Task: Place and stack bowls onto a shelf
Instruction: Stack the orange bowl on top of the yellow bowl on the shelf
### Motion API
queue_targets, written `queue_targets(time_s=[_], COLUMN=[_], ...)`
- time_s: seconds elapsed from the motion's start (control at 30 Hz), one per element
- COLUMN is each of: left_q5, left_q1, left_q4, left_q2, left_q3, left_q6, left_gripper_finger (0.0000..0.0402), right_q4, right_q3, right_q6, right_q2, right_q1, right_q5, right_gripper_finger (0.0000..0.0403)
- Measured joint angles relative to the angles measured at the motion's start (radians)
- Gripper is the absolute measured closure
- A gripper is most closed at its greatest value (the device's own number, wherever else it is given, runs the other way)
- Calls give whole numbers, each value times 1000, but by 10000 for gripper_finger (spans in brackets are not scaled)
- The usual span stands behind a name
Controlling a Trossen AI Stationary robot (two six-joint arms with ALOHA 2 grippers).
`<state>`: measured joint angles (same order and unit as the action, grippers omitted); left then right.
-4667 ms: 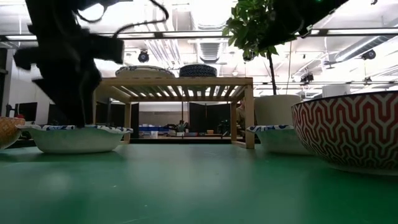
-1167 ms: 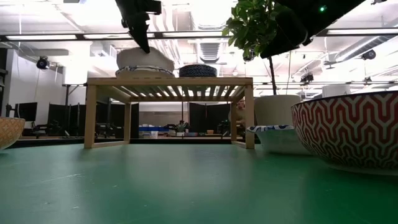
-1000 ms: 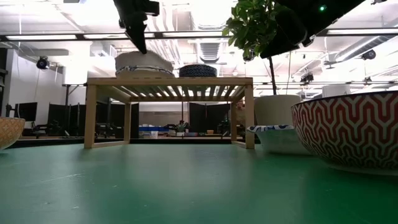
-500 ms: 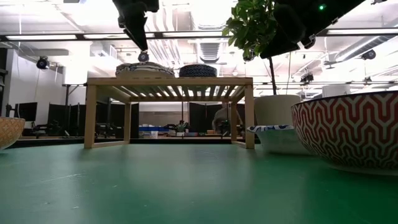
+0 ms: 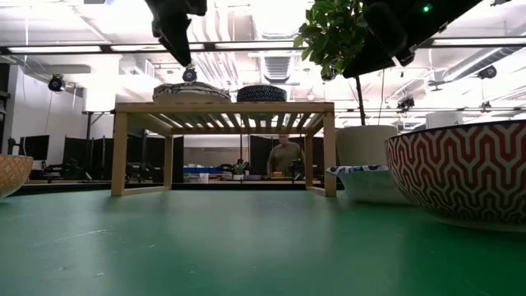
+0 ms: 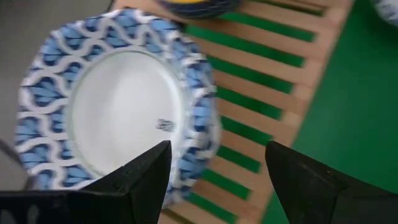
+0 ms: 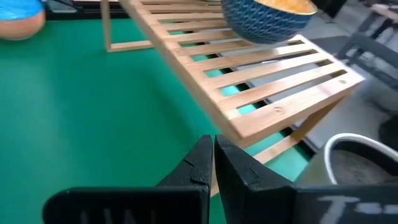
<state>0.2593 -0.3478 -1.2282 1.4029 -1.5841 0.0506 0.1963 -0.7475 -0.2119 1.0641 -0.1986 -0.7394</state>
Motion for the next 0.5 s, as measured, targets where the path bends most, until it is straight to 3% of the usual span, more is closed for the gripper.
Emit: queue_targets(time_s=[0.2,0.5], left_q5=[-15,-16], left_q1=[83,310], left_q4=[104,530], left_q2=[-111,-363], left_q3=[134,521], left_q6=[-49,-146], left_gripper_finger=[159,159], right_q4=[0,-3], right_q3=[0,-33], right_q6=[-36,-148], right_q2=[0,0], right_q1=[0,-14], right_q5=[91,230], right_gripper_finger=[394,394])
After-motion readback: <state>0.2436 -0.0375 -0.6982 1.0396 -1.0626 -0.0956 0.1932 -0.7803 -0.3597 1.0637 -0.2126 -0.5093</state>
